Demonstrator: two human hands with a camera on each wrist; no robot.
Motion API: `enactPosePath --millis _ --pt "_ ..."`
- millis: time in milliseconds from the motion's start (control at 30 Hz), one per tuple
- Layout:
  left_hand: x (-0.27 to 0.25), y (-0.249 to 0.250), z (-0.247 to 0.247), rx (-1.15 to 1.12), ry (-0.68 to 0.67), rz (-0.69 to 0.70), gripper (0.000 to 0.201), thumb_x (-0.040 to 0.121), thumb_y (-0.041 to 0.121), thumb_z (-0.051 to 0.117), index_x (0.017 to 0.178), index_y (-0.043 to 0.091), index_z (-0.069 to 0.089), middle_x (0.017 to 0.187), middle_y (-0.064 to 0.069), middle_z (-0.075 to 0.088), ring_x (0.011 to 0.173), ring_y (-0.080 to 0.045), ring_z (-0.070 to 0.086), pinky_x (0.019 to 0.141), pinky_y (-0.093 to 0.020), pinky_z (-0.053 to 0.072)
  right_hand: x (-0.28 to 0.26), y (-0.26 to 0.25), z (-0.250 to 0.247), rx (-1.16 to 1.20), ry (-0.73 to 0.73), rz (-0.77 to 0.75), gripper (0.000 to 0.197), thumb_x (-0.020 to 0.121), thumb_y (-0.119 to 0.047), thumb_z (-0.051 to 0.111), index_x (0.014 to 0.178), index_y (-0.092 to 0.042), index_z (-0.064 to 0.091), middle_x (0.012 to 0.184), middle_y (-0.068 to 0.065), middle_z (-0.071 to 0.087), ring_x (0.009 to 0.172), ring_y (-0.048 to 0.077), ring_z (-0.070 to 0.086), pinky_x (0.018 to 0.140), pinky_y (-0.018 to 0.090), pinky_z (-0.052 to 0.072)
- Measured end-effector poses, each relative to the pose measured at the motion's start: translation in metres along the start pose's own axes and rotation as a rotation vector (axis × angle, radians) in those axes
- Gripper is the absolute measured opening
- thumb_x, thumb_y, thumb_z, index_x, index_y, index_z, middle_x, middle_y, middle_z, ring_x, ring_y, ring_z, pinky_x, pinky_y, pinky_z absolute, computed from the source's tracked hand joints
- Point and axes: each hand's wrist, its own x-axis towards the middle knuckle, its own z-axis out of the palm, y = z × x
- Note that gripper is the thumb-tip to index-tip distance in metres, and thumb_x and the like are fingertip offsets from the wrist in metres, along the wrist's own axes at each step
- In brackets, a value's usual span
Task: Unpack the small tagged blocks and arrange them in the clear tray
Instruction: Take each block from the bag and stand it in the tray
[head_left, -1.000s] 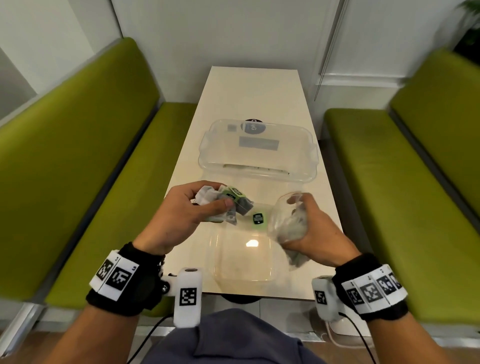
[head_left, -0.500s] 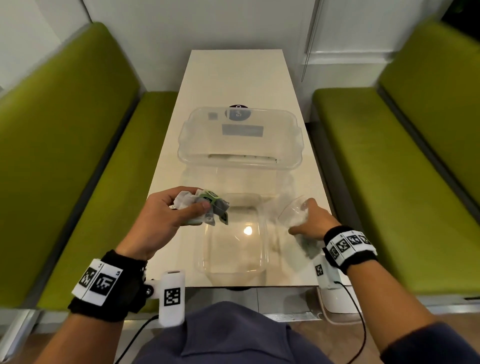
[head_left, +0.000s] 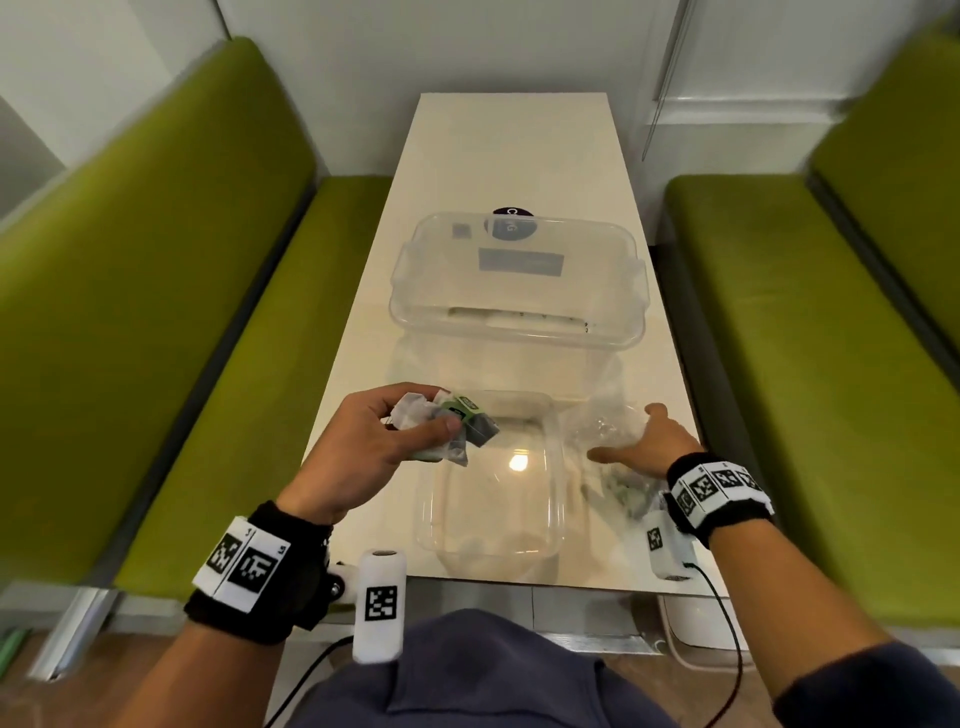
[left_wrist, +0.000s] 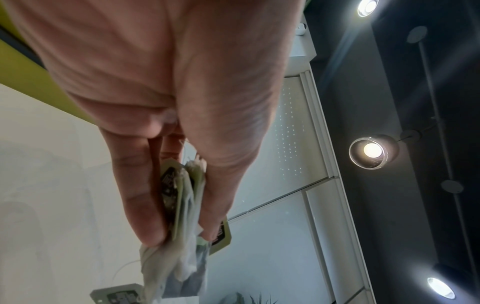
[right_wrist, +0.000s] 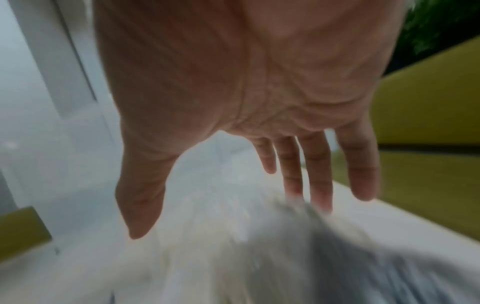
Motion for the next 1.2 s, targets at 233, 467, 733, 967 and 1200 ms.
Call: enactPosePath --millis 233,467,733,967,1200 --pt "-0.006 0.013 -0.001 0.063 -0.091 0.075 0.028 0.085 0.019 0.08 0.112 0.018 0.076 0.106 -0.001 0.079 0.1 -0.022 0.075 0.093 -0.037 0.06 -0.096 -0.046 -0.034 0.584 0.074 -0.432 0.055 0.079 -0.069 0.065 0.107 -0.021 0.071 0.106 0.001 0.074 0.093 0.019 0.072 0.086 0.042 0.06" --pt "-0.012 0.025 0.016 0.383 -0.244 0.233 0.03 0.083 0.031 0.083 0.111 0.036 0.075 0.109 0.02 0.073 0.106 -0.003 0.067 0.093 -0.027 0.055 -0.128 -0.095 0.02 1.207 -0.863 -0.246 0.094 0.089 -0.081 0.034 0.134 -0.004 0.062 0.128 0.019 0.066 0.116 0.037 0.065 0.103 0.06 0.049" --pt "-0.008 0.009 0.021 0.731 -0.208 0.431 0.046 0.096 0.029 0.07 0.138 0.038 0.057 0.129 0.018 0.062 0.114 -0.005 0.061 0.097 -0.031 0.05 -0.154 -0.11 0.03 1.571 -0.874 -0.099 0.053 0.098 -0.054 0.052 0.082 -0.009 0.074 0.075 0.008 0.069 0.062 0.02 0.068 0.089 0.042 0.049" --pt "-0.007 -0.001 0.025 0.725 -0.253 0.478 0.056 0.102 0.04 0.058 0.154 0.034 0.04 0.145 0.014 0.054 0.133 0.0 0.044 0.11 -0.016 0.035 -0.14 -0.1 0.034 1.486 -0.774 -0.175 0.052 0.097 -0.058 0.052 0.102 -0.012 0.076 0.097 0.013 0.072 0.084 0.022 0.073 0.093 0.042 0.058" --pt "-0.006 -0.005 0.027 0.654 -0.242 0.442 0.065 0.096 0.054 0.06 0.155 0.04 0.037 0.161 0.024 0.031 0.148 0.007 0.025 0.118 -0.013 0.025 -0.127 -0.089 0.034 1.447 -0.618 -0.123 0.05 0.092 -0.051 0.065 0.119 -0.009 0.068 0.107 0.013 0.076 0.093 0.022 0.073 0.066 0.026 0.061"
